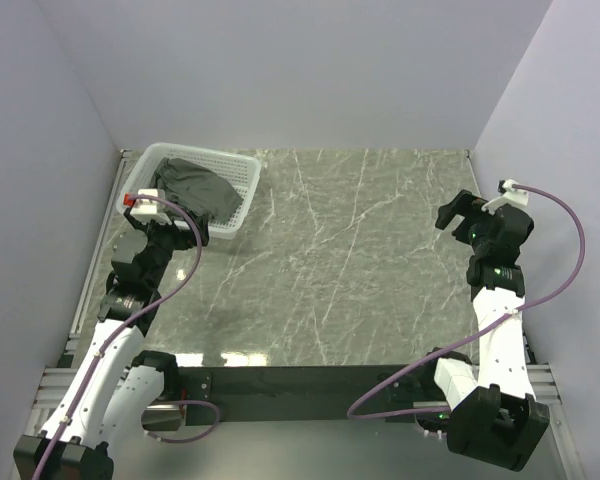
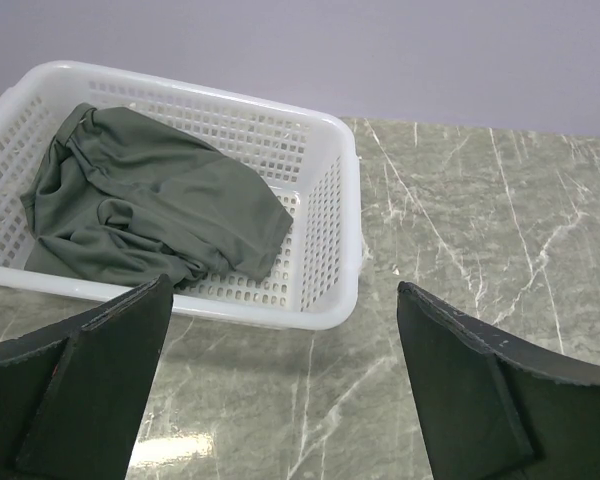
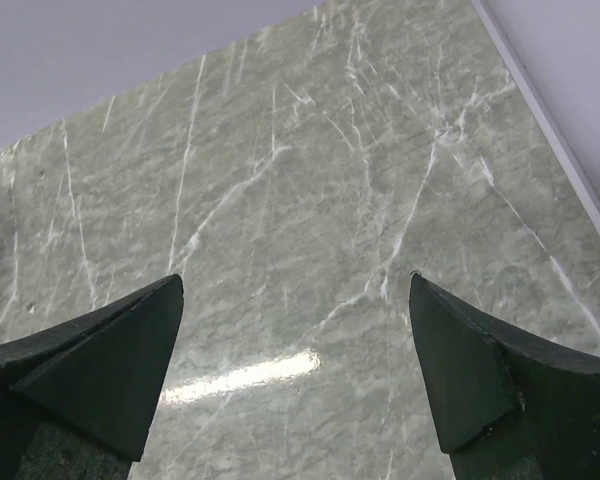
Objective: Fold and stack the t-shirts
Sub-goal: Grab the tshirt from the pile
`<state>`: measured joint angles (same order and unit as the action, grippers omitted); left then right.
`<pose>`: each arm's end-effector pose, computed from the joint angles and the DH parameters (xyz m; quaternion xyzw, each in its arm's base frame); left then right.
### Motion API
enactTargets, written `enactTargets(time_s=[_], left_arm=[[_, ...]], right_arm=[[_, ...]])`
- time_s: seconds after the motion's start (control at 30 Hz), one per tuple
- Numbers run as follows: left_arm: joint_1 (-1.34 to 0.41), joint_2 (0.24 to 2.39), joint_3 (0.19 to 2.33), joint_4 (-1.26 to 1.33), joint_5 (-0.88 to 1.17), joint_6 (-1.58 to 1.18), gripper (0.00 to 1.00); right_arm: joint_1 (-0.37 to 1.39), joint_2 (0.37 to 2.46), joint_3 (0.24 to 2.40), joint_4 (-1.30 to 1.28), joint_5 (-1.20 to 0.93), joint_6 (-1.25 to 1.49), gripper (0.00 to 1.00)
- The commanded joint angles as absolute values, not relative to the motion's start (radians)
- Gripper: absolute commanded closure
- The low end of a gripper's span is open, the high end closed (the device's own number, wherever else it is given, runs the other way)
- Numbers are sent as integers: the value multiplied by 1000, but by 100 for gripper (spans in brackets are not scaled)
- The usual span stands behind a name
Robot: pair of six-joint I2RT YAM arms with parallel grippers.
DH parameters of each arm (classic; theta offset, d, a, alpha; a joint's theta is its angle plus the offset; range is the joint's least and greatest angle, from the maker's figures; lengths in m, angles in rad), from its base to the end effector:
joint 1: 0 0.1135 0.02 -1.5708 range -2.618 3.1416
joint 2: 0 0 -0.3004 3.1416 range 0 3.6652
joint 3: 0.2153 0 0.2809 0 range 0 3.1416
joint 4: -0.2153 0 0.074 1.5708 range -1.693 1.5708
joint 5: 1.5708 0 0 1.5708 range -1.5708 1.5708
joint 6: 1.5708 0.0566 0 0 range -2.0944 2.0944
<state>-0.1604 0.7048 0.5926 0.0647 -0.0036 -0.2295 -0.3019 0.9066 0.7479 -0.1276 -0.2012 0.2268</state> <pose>0.1985 -0.0319 0.3308 -0.0262 0.7232 -0.1324 0.6773 0.2320 -0.0604 0.3294 0.1501 0.7847 0.0580 0.5986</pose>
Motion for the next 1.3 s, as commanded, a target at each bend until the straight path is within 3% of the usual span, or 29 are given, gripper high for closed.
enactTargets(time_s=[0.0,0.13,0.27,0.53,0.83,1.07,1.27], left_arm=[[-156,710,603,107,11,-219,1],[-156,719,611,101,8,-238,1],[-156,767,641,83,3,-294,1],[-124,1014,902,-165,-91,-552,0],[-2,1561,1343,-389,-118,-776,4],[61,1908,1627,-506,-149,-854,23],[63,2022,1718,-554,-199,-859,25]], right_arm=[[-308,902,784,-90,-222,227,0],[-292,902,776,-94,-415,76,0],[-227,910,776,-170,-765,-220,0],[-209,884,767,-242,-837,-293,0],[-224,858,753,-232,-851,-264,0],[-244,857,752,-233,-858,-258,0],[-256,867,755,-235,-854,-258,0]])
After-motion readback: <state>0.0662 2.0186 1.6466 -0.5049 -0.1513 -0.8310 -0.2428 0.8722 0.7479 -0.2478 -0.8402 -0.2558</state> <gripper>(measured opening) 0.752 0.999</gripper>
